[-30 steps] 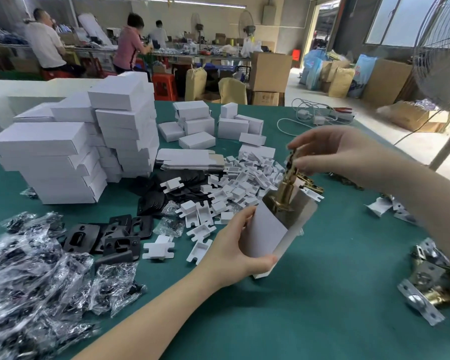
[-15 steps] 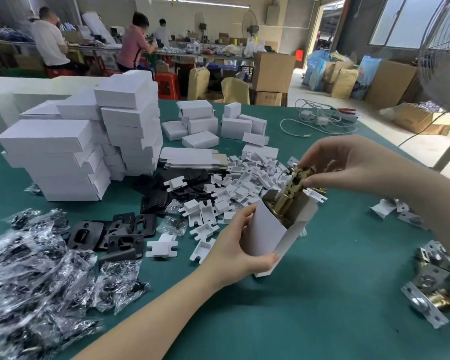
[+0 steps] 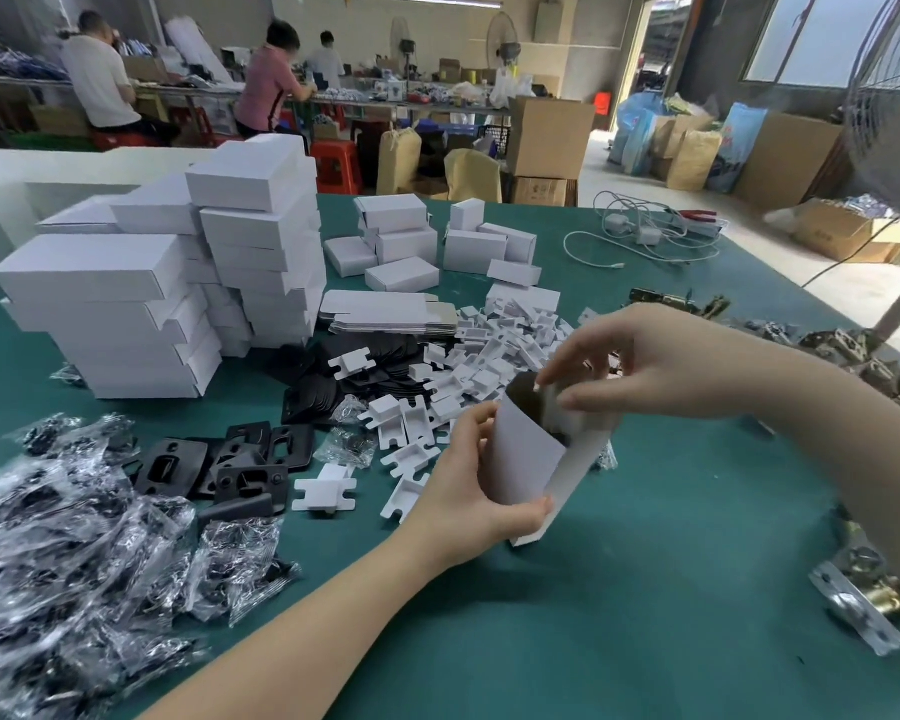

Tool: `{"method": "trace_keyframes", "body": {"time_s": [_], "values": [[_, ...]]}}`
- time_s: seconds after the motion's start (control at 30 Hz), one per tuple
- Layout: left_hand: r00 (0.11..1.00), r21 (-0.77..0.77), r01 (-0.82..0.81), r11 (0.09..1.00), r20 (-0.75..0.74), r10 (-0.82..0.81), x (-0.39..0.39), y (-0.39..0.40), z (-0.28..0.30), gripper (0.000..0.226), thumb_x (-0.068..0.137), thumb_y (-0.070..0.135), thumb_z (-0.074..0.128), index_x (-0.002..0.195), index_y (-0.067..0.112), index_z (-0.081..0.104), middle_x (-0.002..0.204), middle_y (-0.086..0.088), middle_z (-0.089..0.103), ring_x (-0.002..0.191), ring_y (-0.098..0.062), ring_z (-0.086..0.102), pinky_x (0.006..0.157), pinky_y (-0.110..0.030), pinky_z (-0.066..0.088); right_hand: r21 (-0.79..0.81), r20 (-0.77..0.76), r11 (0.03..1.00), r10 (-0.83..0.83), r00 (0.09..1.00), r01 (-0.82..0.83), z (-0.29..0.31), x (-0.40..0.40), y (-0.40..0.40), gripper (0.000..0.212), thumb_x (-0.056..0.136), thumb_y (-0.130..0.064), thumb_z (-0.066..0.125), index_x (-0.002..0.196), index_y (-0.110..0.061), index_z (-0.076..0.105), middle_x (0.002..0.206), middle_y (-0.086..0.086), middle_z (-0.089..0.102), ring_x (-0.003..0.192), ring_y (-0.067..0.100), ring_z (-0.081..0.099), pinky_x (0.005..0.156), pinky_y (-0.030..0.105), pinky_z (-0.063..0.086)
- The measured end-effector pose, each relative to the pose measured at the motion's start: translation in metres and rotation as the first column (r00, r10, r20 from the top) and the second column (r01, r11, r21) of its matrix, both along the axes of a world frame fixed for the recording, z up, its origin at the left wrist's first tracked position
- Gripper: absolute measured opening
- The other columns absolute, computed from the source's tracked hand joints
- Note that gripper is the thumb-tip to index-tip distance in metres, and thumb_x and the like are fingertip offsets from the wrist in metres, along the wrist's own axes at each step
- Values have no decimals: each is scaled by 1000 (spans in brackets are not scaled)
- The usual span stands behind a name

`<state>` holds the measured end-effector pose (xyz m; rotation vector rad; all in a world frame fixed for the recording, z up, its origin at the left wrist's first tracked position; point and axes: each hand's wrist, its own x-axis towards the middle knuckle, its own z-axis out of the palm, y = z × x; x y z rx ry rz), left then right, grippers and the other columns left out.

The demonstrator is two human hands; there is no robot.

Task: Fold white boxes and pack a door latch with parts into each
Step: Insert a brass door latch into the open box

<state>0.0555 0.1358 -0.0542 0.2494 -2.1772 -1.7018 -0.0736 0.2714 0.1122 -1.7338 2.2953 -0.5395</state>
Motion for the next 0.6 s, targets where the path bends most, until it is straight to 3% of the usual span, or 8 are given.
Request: {"method": "trace_keyframes", "body": {"time_s": [0.07, 0.13, 0.17, 0.23, 0.33, 0.4, 0.47, 0.6], "values": [[998, 5, -69, 998, -9, 69, 0, 1, 0, 83, 57, 45, 80, 125, 48, 31, 123, 15, 51, 110, -3, 54, 83, -12, 46, -270, 160, 955, -78, 984, 120, -9, -5, -2, 15, 86, -28, 72, 101, -30, 73, 83, -22, 69, 65, 0, 58, 59, 12, 45], [990, -11, -140, 990, -29, 139, 0, 3, 0, 90, 58, 43, 82, 128, 51, 27, 128, 18, 49, 116, 0, 51, 89, -11, 46, -469, 314, 801, -241, 918, 371, -28, -16, -7, 11, 89, -24, 69, 100, -26, 70, 87, -9, 71, 67, 13, 62, 60, 22, 51], [982, -33, -184, 982, -44, 182, 0, 4, 0, 94, 59, 42, 85, 131, 52, 25, 132, 19, 47, 120, 2, 47, 95, -13, 44, -463, 311, 753, -355, 882, 467, -41, -22, -10, 11, 90, -23, 67, 101, -25, 69, 90, -4, 71, 70, 17, 64, 64, 27, 52], [956, -107, -289, 951, -77, 282, 1, 4, 0, 101, 61, 42, 89, 138, 49, 24, 136, 20, 40, 124, 3, 40, 103, -14, 36, -248, 159, 811, -506, 848, 531, -75, -33, -16, 18, 90, -25, 68, 108, -24, 68, 98, 3, 71, 78, 19, 64, 69, 27, 46], [935, -130, -353, 927, -100, 342, 3, 6, -2, 89, 61, 38, 90, 127, 47, 31, 128, 18, 43, 117, 4, 42, 95, -8, 35, 51, 48, 907, -420, 906, 418, -117, -33, -23, 40, 87, -35, 70, 124, -21, 65, 116, 1, 68, 105, 17, 63, 81, 23, 43], [951, -63, -302, 951, -91, 296, 4, 7, -3, 80, 62, 31, 88, 117, 49, 32, 121, 15, 51, 110, 5, 51, 86, -7, 42, 49, 54, 955, -296, 954, 293, -134, -28, -29, 46, 85, -38, 68, 129, -26, 60, 128, -1, 62, 120, 20, 56, 94, 28, 45], [963, -14, -255, 967, -93, 253, 5, 8, -4, 72, 68, 25, 81, 116, 45, 31, 117, 11, 55, 105, 6, 57, 81, -7, 45, 89, -96, 949, -294, 951, 302, -150, -26, -36, 53, 84, -45, 64, 133, -30, 54, 137, 0, 51, 124, 27, 47, 100, 36, 43], [966, -6, -236, 972, -107, 234, 3, -4, -3, 63, 82, 3, 73, 113, 37, 29, 114, 0, 54, 96, 7, 59, 78, -9, 46, 79, -331, 952, -254, 909, 295, -156, -21, -57, 41, 90, -34, 57, 130, -26, 56, 132, 8, 48, 120, 34, 44, 93, 38, 40]]}}
